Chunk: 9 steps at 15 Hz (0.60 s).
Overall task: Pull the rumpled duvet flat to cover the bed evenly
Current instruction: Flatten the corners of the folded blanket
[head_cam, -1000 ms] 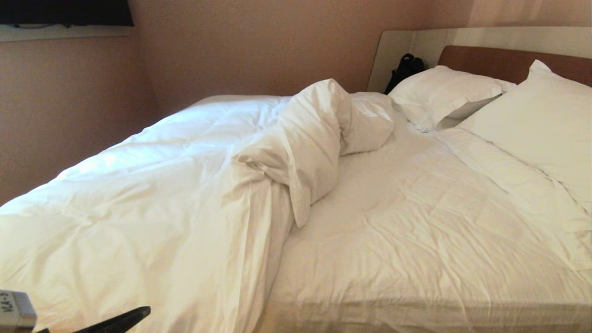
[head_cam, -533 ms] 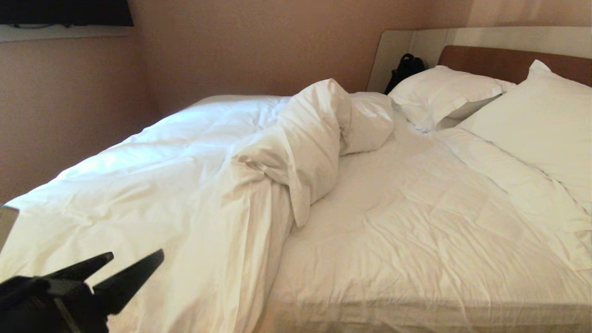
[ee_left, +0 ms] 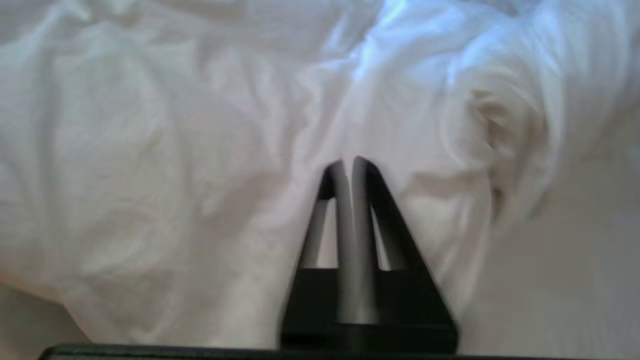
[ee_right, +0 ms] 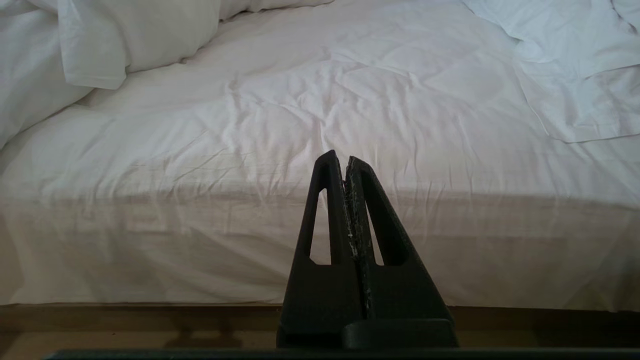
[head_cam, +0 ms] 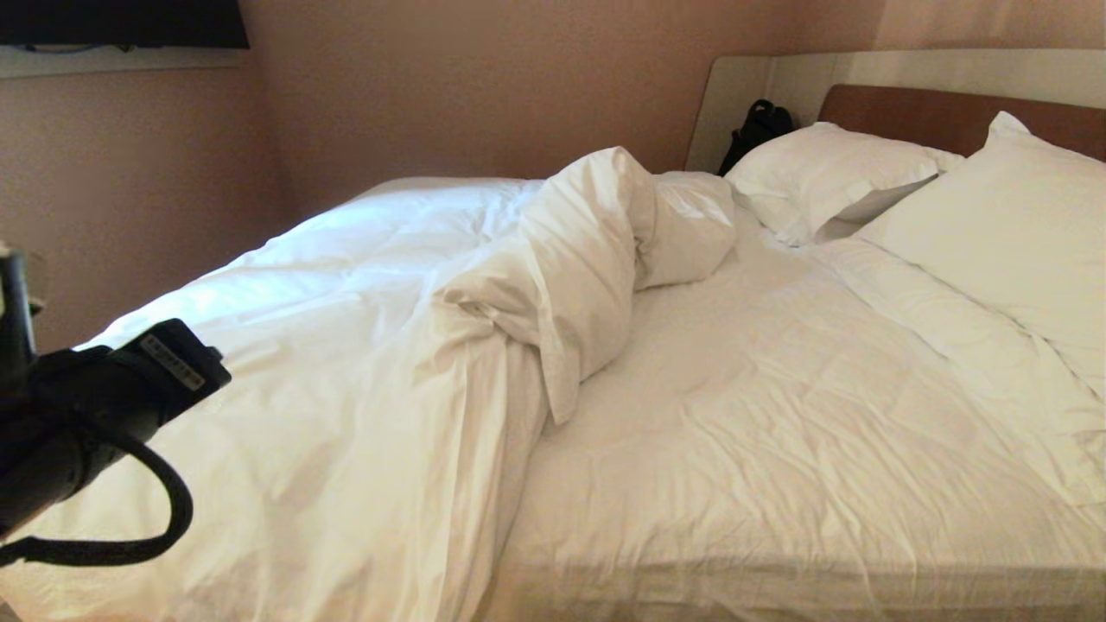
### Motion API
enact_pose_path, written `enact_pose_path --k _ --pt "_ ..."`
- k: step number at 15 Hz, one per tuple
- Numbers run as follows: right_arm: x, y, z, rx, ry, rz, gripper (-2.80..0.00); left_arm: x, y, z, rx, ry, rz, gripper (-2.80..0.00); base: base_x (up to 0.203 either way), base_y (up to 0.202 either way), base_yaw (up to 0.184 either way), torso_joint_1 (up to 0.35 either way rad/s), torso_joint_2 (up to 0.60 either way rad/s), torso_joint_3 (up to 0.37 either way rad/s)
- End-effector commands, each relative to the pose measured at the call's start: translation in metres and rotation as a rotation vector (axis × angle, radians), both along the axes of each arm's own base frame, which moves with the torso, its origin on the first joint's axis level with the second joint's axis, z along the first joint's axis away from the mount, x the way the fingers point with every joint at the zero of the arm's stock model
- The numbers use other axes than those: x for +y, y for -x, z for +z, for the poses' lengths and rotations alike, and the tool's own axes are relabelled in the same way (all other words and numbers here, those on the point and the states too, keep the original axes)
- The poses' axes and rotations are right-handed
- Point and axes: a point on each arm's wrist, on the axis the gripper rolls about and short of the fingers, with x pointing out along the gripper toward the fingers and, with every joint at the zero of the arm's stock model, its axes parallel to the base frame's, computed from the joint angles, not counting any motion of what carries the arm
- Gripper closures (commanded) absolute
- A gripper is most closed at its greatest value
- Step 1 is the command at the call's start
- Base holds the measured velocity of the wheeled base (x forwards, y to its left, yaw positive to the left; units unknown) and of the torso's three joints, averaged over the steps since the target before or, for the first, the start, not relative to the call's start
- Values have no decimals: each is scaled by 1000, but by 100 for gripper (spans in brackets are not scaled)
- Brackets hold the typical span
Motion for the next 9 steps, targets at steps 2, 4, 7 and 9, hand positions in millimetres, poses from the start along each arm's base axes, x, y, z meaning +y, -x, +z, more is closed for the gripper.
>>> enact_pose_path --k 2,4,7,9 --pt "0 0 0 2 0 0 0 15 -11 -8 48 33 104 0 0 0 0 0 0 0" --pt "0 0 0 2 0 0 0 37 -15 -15 82 74 231 0 0 0 0 0 0 0" --pt "0 0 0 2 0 0 0 71 -15 -27 127 153 358 0 0 0 0 0 0 0" --pt "0 0 0 2 0 0 0 84 -11 -35 157 204 352 0 0 0 0 0 0 0"
